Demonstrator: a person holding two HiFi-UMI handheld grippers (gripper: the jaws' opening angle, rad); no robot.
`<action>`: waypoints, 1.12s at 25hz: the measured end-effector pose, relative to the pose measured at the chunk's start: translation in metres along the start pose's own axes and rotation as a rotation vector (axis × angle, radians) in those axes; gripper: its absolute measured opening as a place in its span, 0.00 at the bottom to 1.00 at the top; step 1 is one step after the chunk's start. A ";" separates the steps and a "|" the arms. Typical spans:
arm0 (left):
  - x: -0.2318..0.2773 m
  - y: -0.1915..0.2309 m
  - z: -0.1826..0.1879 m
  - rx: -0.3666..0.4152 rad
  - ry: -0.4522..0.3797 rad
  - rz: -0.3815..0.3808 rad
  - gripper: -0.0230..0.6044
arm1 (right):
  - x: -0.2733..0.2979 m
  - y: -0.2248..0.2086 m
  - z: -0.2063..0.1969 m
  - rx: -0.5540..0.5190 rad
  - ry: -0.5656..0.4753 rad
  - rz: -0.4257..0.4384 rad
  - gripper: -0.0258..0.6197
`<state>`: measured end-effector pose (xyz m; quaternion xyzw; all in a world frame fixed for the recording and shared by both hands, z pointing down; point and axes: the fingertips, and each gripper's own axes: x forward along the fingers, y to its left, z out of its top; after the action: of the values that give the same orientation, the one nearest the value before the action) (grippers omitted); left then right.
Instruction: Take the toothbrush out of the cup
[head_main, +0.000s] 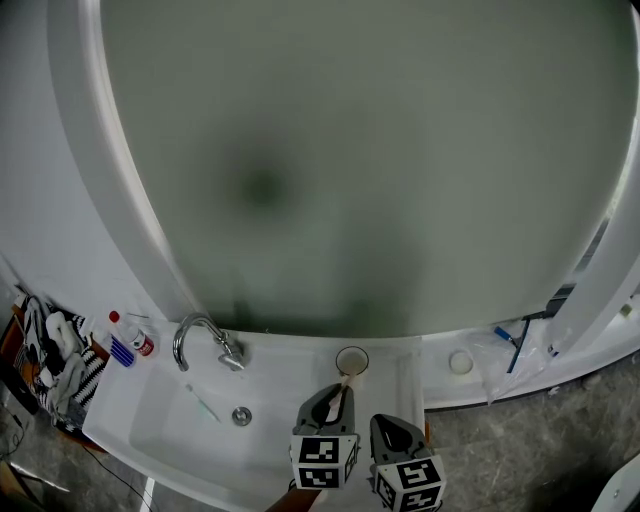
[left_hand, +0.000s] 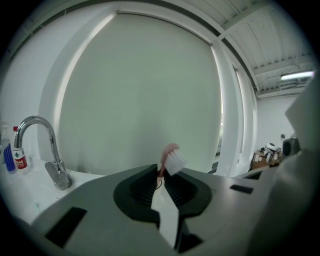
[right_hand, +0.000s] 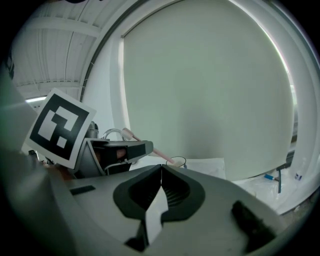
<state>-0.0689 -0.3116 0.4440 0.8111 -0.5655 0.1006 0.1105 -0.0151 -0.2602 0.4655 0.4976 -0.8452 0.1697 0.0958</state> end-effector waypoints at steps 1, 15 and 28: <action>-0.004 0.000 0.000 -0.003 -0.002 -0.002 0.12 | 0.000 0.001 0.001 -0.004 -0.004 -0.002 0.06; -0.041 0.000 -0.020 -0.013 0.006 -0.022 0.12 | -0.007 0.024 -0.008 -0.036 -0.014 -0.004 0.06; -0.065 -0.013 -0.029 0.007 0.007 -0.067 0.12 | -0.017 0.036 -0.009 -0.036 -0.028 -0.023 0.06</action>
<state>-0.0796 -0.2404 0.4519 0.8297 -0.5371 0.1016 0.1130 -0.0382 -0.2267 0.4611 0.5076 -0.8437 0.1464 0.0949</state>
